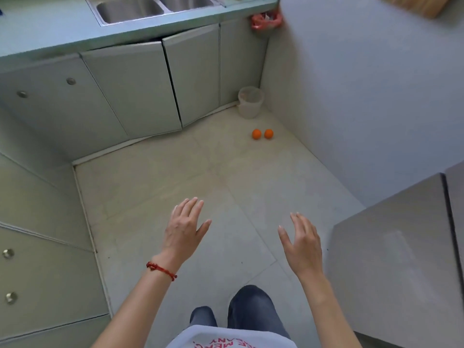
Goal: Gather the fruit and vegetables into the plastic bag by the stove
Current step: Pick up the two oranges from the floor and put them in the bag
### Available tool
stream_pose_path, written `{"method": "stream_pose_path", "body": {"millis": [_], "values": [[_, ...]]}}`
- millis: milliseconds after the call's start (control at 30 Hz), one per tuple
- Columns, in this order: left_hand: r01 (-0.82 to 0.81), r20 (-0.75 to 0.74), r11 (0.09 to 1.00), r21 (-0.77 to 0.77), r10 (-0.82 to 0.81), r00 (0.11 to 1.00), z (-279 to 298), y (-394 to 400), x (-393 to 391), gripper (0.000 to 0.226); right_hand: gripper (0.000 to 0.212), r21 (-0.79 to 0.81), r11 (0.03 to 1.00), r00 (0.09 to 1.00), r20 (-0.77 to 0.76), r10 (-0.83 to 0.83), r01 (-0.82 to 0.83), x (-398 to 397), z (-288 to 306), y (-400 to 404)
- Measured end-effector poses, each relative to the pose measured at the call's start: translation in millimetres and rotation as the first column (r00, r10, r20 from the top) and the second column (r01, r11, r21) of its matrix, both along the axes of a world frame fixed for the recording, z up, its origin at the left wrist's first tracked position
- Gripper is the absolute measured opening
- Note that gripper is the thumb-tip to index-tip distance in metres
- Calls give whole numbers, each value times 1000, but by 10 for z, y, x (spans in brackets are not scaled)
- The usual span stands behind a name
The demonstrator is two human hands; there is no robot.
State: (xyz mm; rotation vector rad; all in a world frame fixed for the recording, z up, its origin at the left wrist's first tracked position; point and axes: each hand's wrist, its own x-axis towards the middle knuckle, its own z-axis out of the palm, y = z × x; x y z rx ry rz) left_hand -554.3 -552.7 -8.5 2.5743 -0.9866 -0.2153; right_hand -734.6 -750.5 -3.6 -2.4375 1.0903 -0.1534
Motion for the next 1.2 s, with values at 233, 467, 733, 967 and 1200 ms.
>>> {"method": "stream_pose_path", "body": {"millis": [233, 467, 733, 967, 1200], "values": [[27, 10, 999, 31, -27, 1000, -77, -812, 623, 68, 60, -10, 1000, 1000, -14, -3, 3, 600, -59, -840], [26, 19, 999, 47, -27, 999, 25, -1904, 1365, 69, 65, -14, 999, 999, 4, 47, -47, 1445, 56, -1965], [24, 41, 999, 22, -25, 999, 128, -2963, 2203, 66, 64, -3, 998, 998, 35, 61, -61, 2328, 159, -2969], [53, 30, 999, 13, -53, 998, -45, -3932, 3174, 60, 64, 3, 1000, 999, 43, 26, -26, 3247, 18, -3836], [111, -2, 991, 78, -111, 994, -40, -4819, 4231, 58, 53, 35, 999, 1000, 30, 4, -5, 4232, 61, -4646]]}}
